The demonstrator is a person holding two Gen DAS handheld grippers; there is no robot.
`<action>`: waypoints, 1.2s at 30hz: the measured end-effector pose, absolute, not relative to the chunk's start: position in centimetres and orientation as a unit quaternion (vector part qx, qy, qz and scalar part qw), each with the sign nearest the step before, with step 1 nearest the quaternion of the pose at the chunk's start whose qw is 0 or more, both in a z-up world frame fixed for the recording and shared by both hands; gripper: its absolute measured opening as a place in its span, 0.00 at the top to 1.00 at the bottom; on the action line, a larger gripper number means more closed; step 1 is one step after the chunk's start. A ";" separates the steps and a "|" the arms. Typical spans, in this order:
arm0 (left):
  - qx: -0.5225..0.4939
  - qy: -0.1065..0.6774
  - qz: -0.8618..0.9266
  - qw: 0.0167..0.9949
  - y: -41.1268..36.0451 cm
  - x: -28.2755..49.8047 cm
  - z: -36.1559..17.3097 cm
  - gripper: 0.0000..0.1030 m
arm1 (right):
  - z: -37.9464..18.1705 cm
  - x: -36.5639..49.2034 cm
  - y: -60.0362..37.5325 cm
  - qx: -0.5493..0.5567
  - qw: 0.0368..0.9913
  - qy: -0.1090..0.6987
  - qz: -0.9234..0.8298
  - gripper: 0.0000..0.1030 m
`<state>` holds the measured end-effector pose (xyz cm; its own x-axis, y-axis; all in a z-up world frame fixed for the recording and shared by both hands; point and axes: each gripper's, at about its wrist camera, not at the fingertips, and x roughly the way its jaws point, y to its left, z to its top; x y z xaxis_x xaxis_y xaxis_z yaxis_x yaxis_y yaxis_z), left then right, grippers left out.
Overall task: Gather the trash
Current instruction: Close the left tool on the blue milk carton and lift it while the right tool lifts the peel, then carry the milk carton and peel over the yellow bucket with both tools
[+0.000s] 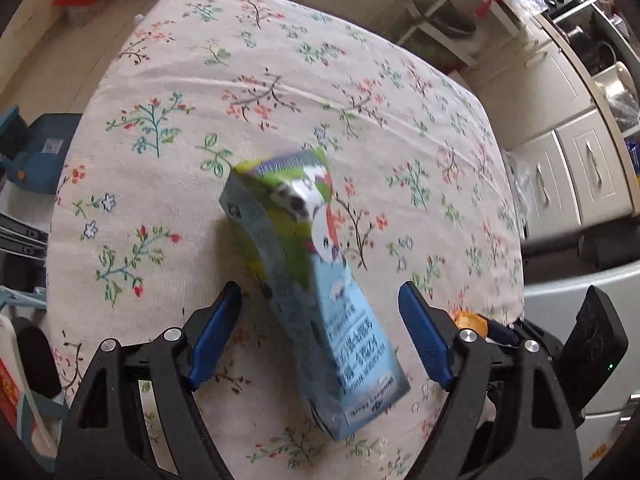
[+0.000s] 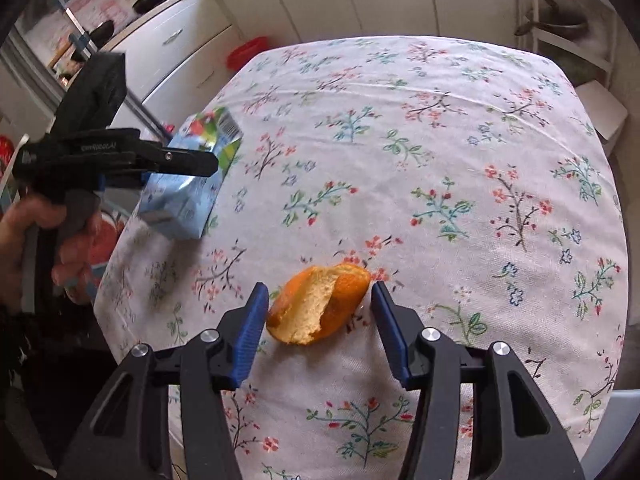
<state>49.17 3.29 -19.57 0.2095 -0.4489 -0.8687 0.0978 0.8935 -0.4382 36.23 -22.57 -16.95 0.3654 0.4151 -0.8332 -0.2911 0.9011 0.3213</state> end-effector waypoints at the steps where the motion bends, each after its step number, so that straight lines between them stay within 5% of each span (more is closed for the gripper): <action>1: -0.144 0.598 -0.176 0.769 3.3 49.1 -19.5 0.29 | -17.0 36.4 -22.5 0.058 0.825 0.520 0.213 0.59; 3: -0.143 0.593 -0.177 0.772 2.9 50.2 -19.8 0.50 | -17.0 36.2 -22.2 0.050 0.825 0.520 0.215 0.71; 5: -0.153 0.586 -0.183 0.774 2.6 50.1 -19.9 0.59 | -17.0 36.0 -21.7 0.038 0.827 0.518 0.217 0.76; 16: -0.214 0.487 -0.199 0.823 4.3 43.1 -17.1 0.60 | -15.2 34.8 -22.3 0.065 0.835 0.494 0.232 0.79; 36: -0.125 0.379 -0.170 0.901 2.8 23.0 -13.6 0.60 | -12.6 22.9 -22.7 0.165 0.856 0.427 0.240 0.79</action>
<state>23.01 2.79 -13.62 0.6546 -0.4016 -0.6405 0.2126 0.9108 -0.3539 22.91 -22.73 -12.64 0.5192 0.5524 -0.6521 -0.2706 0.8300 0.4877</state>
